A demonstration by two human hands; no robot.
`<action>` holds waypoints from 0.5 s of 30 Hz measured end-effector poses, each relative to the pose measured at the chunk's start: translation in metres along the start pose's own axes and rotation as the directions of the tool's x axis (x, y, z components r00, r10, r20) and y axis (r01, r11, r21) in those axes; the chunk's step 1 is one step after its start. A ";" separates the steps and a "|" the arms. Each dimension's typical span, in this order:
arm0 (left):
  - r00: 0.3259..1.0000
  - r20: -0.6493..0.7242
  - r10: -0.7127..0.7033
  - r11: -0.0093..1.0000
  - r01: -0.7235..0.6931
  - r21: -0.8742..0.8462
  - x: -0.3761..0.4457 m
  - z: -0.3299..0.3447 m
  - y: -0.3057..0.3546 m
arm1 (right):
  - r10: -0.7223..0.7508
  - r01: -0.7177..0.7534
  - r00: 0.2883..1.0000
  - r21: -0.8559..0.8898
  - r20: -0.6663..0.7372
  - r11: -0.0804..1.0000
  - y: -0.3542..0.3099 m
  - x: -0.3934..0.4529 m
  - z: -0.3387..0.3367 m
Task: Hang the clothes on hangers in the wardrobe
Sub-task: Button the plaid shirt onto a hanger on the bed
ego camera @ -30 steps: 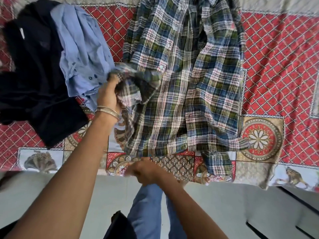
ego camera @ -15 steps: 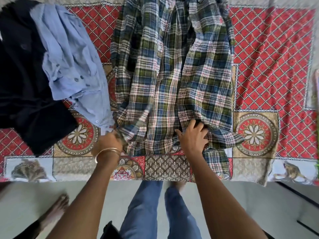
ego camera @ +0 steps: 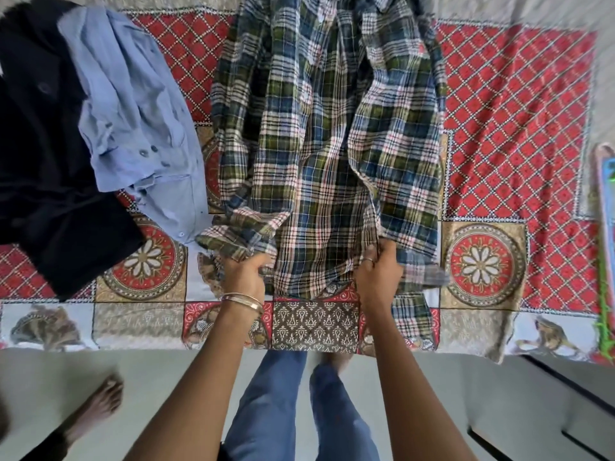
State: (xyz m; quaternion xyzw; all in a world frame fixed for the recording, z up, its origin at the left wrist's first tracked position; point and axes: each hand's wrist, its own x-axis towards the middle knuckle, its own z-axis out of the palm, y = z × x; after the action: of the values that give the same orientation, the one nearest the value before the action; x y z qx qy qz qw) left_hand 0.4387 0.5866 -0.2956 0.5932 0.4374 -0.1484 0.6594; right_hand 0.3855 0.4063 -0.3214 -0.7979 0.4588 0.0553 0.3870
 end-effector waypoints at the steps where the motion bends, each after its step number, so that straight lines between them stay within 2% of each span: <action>1: 1.000 -0.015 0.026 0.997 -0.025 0.073 0.001 0.003 -0.001 | 0.014 -0.014 1.000 0.040 0.005 0.999 -0.001 -0.001 -0.001; 2: 0.998 -0.039 0.043 0.989 -0.037 0.140 -0.001 0.012 0.001 | 0.014 -0.014 1.000 0.067 0.002 0.998 -0.002 0.001 -0.005; 3: 0.995 -0.096 0.023 0.991 -0.010 0.136 0.001 0.018 0.002 | 0.001 -0.002 1.000 0.088 0.004 0.996 -0.005 0.003 -0.007; 4: 0.992 -0.121 -0.036 0.999 0.039 0.024 0.004 0.022 0.007 | -0.017 0.016 1.000 0.109 0.002 0.994 -0.008 0.003 -0.007; 5: 0.990 -0.084 -0.117 0.975 0.098 -0.199 0.001 0.030 0.014 | -0.043 0.045 0.999 0.127 -0.014 0.991 -0.011 0.004 -0.011; 6: 0.979 0.026 -0.204 0.885 0.196 -0.421 -0.004 0.036 0.021 | -0.076 0.079 0.997 0.136 -0.027 0.988 -0.014 0.004 -0.013; 7: 0.962 0.145 -0.231 0.769 0.272 -0.579 -0.013 0.041 0.025 | -0.112 0.118 0.993 0.135 -0.045 0.984 -0.016 0.002 -0.018; 8: 0.942 0.253 -0.223 0.698 0.335 -0.633 -0.025 0.043 0.027 | -0.158 0.164 0.985 0.120 -0.064 0.979 -0.017 0.001 -0.020; 9: 0.917 0.328 -0.229 0.692 0.390 -0.607 -0.035 0.044 0.022 | -0.205 0.211 0.976 0.080 -0.077 0.974 -0.019 0.000 -0.022; 11: 0.875 0.323 -0.359 0.799 0.467 -0.378 -0.052 0.038 -0.004 | -0.308 0.304 0.949 -0.068 -0.071 0.950 -0.016 -0.007 -0.025; 13: 0.832 0.145 -0.536 0.831 0.550 -0.080 -0.054 0.028 -0.031 | -0.374 0.368 0.927 -0.198 0.011 0.908 -0.012 -0.016 -0.023; 15: 0.801 0.011 -0.599 0.793 0.590 0.154 -0.050 0.017 -0.047 | -0.359 0.369 0.929 -0.275 0.087 0.888 -0.006 -0.021 -0.019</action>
State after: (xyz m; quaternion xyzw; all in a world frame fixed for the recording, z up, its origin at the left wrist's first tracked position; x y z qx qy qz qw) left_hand 0.3836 0.5434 -0.2903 0.4667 0.5699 -0.3964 0.5479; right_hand 0.3727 0.4095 -0.2955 -0.9162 0.2815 0.0611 0.2786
